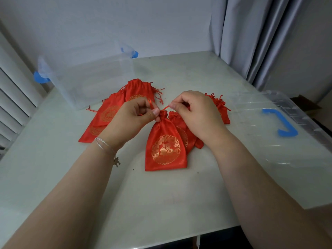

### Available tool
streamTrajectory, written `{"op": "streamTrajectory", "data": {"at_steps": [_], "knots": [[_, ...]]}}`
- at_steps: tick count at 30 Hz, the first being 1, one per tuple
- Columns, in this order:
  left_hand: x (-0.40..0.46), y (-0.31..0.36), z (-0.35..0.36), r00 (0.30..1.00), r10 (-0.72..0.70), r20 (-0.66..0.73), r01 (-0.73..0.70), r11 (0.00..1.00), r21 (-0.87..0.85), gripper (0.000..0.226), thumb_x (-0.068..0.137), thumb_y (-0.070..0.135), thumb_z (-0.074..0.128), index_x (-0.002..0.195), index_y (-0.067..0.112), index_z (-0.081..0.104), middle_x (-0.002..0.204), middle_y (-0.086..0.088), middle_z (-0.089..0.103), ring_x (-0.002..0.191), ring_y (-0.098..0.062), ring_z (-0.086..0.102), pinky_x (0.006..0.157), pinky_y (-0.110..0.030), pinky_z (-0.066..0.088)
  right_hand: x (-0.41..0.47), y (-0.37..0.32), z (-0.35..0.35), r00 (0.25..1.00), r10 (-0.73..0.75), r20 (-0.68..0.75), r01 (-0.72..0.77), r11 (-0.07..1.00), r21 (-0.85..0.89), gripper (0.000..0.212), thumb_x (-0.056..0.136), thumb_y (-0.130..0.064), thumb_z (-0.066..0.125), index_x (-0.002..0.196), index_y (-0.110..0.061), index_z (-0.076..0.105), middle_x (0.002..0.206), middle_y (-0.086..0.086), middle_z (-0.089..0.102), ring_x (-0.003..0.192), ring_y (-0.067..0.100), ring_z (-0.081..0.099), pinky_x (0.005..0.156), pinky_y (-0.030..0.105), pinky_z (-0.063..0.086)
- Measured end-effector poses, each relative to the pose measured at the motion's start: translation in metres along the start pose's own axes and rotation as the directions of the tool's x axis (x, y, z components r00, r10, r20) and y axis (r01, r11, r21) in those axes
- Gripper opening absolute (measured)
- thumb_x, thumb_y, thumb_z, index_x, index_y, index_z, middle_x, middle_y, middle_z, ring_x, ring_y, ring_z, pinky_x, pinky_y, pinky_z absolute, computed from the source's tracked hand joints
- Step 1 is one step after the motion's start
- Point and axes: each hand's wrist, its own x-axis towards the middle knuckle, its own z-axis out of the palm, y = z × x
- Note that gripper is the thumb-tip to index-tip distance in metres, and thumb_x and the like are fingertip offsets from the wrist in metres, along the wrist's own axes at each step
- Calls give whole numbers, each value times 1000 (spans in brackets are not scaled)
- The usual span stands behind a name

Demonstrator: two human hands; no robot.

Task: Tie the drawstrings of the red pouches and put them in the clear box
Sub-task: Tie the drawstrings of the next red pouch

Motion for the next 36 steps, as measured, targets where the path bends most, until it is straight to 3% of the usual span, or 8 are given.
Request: {"op": "streamTrajectory", "data": {"at_steps": [9, 12, 16, 22, 27, 30, 33, 36], "knots": [[4, 0, -8, 984, -174, -44, 154, 946, -284, 26, 64, 11, 71, 88, 2, 66, 75, -1, 73, 78, -11, 70, 78, -19, 54, -3, -9, -1, 998, -56, 7, 54, 983, 175, 10, 93, -15, 55, 85, -12, 58, 84, -7, 55, 80, 3, 51, 72, 12, 39], [4, -1, -10, 980, -195, -36, 170, 921, -350, 23, 63, 8, 70, 86, 4, 65, 74, -2, 72, 75, -11, 68, 79, -20, 55, -3, -8, -6, 981, -82, 177, 34, 965, 258, 11, 91, -12, 58, 80, -12, 57, 92, 0, 57, 88, 6, 55, 78, 17, 41], [4, -1, -11, 968, -251, 2, 227, 875, -427, 14, 66, -1, 66, 76, 9, 63, 67, 0, 69, 66, -9, 67, 74, -19, 56, -2, 1, -3, 918, -34, 395, -28, 988, 151, 15, 85, -17, 64, 72, -23, 59, 98, -3, 56, 90, 9, 55, 83, 24, 42], [1, 2, -9, 987, -158, 10, 156, 958, -243, 19, 62, 5, 74, 78, 8, 63, 72, -10, 69, 71, -16, 67, 78, -28, 56, -3, -7, -8, 966, -41, 254, -22, 970, 241, 8, 87, -25, 65, 93, -29, 67, 110, -10, 56, 93, -4, 53, 79, 11, 39], [-1, 3, 1, 999, 22, -37, -23, 999, -28, 17, 73, -2, 75, 77, 9, 63, 81, -20, 64, 75, -26, 62, 77, -34, 54, 0, -3, -4, 952, 99, 289, -149, 977, 155, 32, 92, -31, 53, 86, -5, 71, 85, 20, 69, 76, 22, 65, 75, 42, 50], [0, 0, 2, 986, 159, -42, -155, 984, 91, 13, 74, 11, 77, 78, 8, 65, 84, -12, 67, 74, -28, 66, 74, -42, 55, -1, -3, -7, 928, 146, 343, -239, 939, 248, 19, 91, -23, 62, 77, -14, 72, 75, 3, 72, 66, 1, 59, 65, 27, 48], [-1, 0, 4, 938, 345, -31, -315, 887, 336, 23, 77, 28, 68, 84, 6, 68, 84, -6, 68, 72, -22, 66, 68, -41, 55, 0, -2, -6, 925, 171, 340, -276, 916, 290, 18, 89, -18, 64, 75, -29, 69, 68, -17, 66, 62, -10, 58, 63, 10, 43], [-2, 1, 6, 844, 535, 25, -456, 693, 558, 12, 84, 17, 66, 90, 8, 69, 87, -1, 66, 71, -17, 64, 63, -37, 52, 0, -1, -4, 931, 188, 314, -289, 903, 317, 15, 89, -18, 64, 78, -25, 69, 71, -16, 66, 62, -9, 57, 65, 12, 44]]}}
